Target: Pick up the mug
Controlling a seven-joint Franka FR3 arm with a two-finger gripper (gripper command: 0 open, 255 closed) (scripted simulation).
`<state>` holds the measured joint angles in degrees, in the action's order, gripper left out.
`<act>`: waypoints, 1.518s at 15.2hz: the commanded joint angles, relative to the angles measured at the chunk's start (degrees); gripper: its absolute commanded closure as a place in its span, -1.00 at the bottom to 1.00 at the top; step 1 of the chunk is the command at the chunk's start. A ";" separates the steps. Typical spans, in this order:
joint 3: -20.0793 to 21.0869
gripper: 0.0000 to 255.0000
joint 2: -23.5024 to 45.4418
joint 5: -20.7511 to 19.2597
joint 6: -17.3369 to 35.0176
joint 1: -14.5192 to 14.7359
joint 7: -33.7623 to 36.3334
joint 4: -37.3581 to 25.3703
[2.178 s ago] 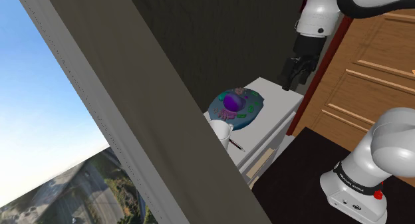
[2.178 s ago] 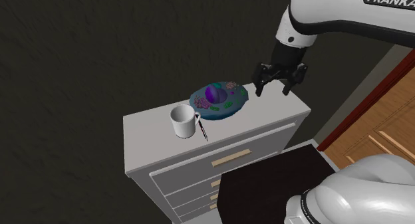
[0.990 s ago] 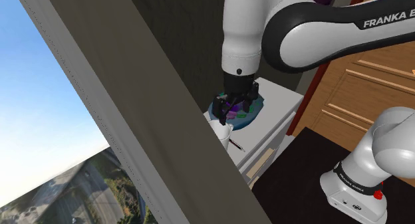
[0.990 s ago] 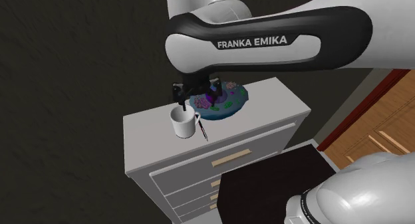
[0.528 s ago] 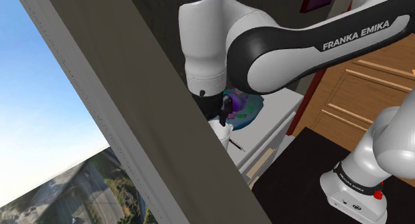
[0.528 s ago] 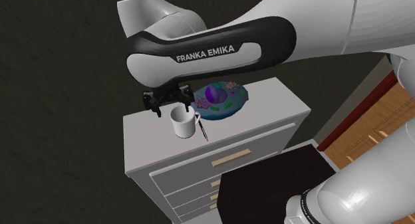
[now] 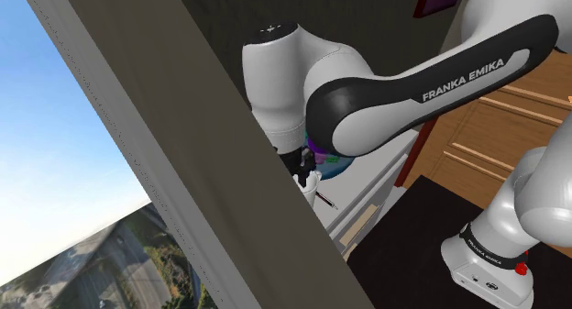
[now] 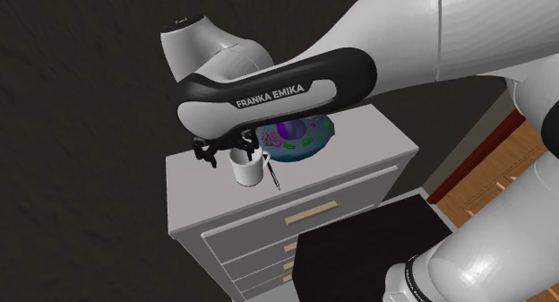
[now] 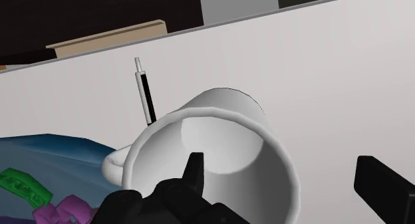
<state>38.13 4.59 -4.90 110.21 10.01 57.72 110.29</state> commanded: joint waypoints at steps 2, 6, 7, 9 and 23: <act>-0.01 1.00 0.11 -0.09 0.49 0.00 0.05 0.37; -0.02 1.00 0.09 -0.08 0.51 0.00 0.04 0.41; -0.02 1.00 0.09 -0.08 0.51 0.00 0.04 0.41; -0.01 1.00 0.13 -0.10 0.53 0.01 0.07 0.40; 0.04 1.00 -1.94 1.41 -8.43 -0.23 -1.20 -7.00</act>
<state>38.22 3.07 -3.76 102.48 9.89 56.80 103.68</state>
